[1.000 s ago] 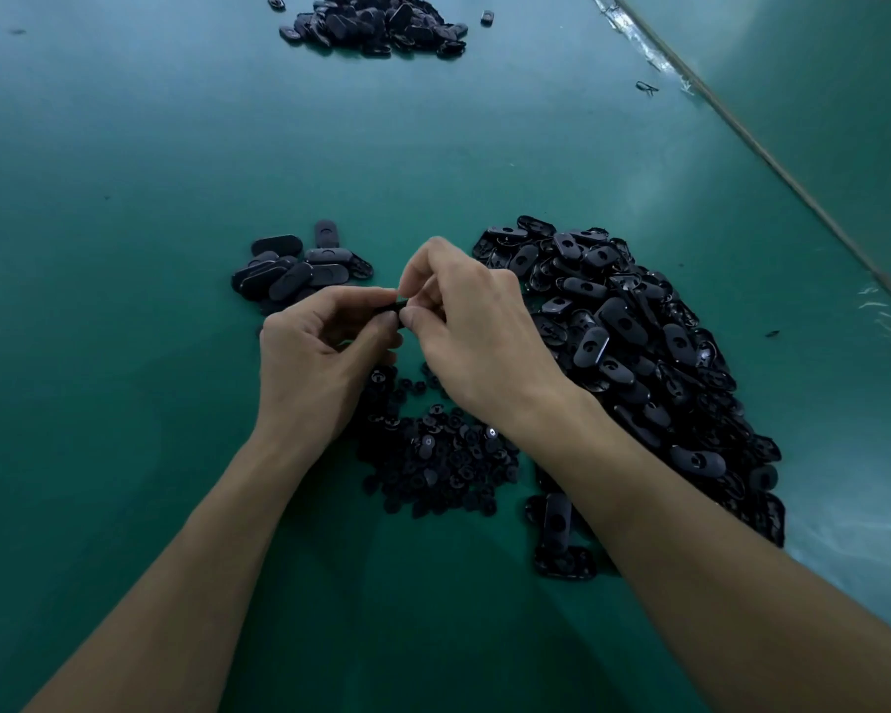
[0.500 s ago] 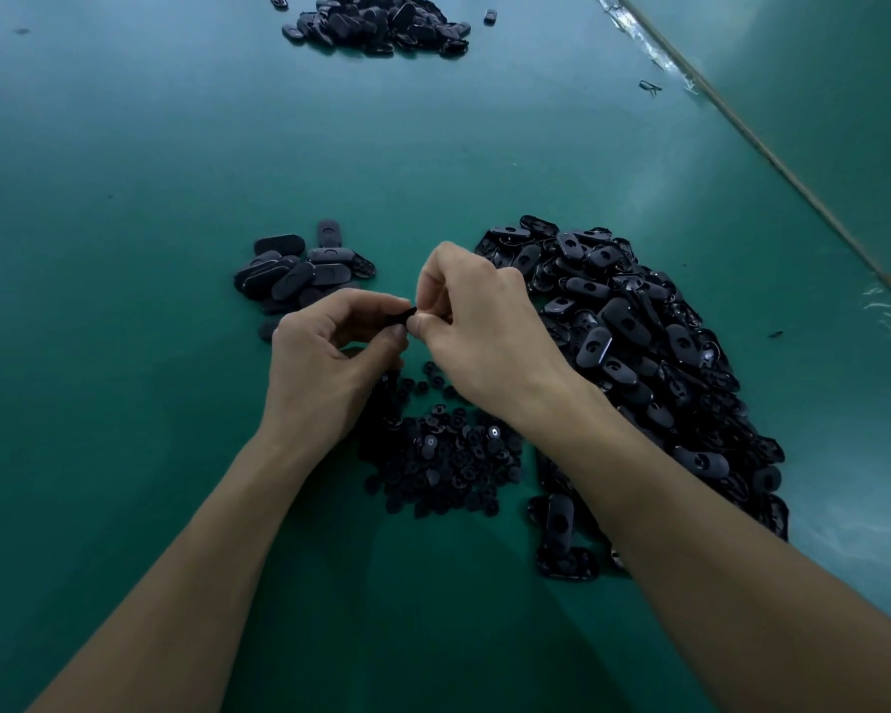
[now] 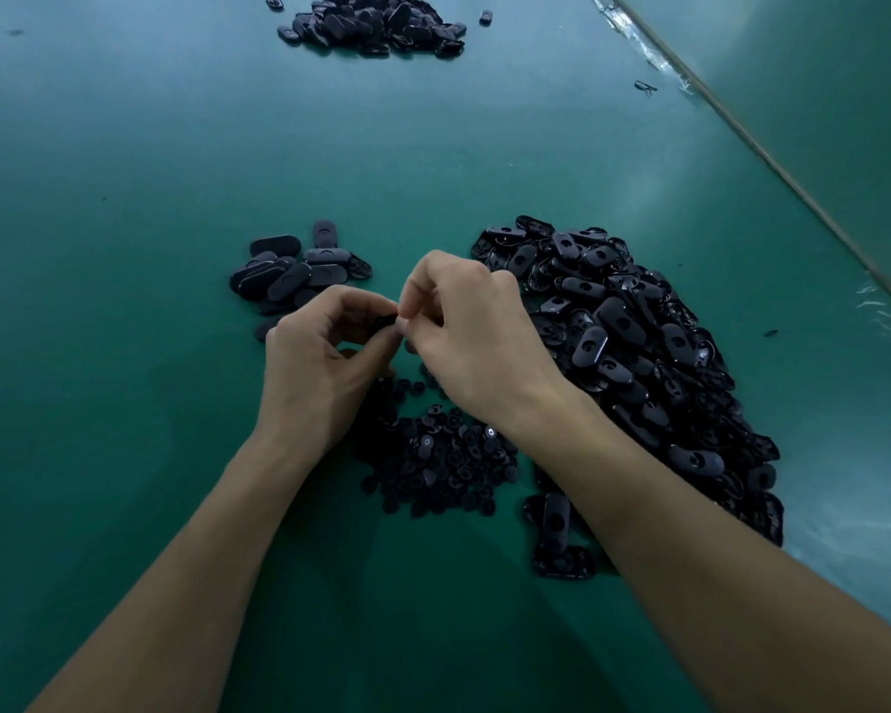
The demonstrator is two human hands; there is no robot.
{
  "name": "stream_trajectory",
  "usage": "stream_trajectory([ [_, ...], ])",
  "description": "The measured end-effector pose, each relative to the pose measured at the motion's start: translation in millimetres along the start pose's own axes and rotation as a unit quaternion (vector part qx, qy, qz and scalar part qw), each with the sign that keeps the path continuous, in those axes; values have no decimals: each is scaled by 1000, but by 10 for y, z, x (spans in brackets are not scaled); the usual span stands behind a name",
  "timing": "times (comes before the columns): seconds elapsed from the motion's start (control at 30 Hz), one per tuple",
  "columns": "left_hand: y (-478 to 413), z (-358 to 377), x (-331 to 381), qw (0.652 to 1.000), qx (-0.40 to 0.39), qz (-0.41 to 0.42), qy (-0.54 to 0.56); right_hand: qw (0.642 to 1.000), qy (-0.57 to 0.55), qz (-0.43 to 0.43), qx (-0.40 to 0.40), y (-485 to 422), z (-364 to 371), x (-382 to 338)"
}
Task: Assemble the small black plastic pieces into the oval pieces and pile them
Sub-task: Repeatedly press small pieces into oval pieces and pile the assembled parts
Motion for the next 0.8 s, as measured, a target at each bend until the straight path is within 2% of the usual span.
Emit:
stream_trajectory([
  [0.2, -5, 6, -28, 1000, -3, -7, 25, 999, -8, -37, -12, -28, -83, -1],
  [0.27, -1, 37, -34, 999, -16, -13, 35, 999, 22, -39, -16, -46, -92, 15],
  [0.37, -6, 32, -44, 998, -19, -16, 65, 995, 74, -26, -64, -93, -56, 60],
  [0.47, -13, 19, -48, 995, -20, -21, 96, 994, 47, -33, -97, -115, -45, 77],
  [0.8, -13, -6, -94, 987, -13, -28, 159, 995, 1, -43, -94, -174, -74, 190],
])
Point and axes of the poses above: each hand's wrist, its own y-axis away from the middle knuckle, its own z-axis out of the palm, x = y × z, the point moved 6 cm from there along -y, towards the middle knuckle, and after that the axes turned 9 degrees about -x, right-handed, at the moved point
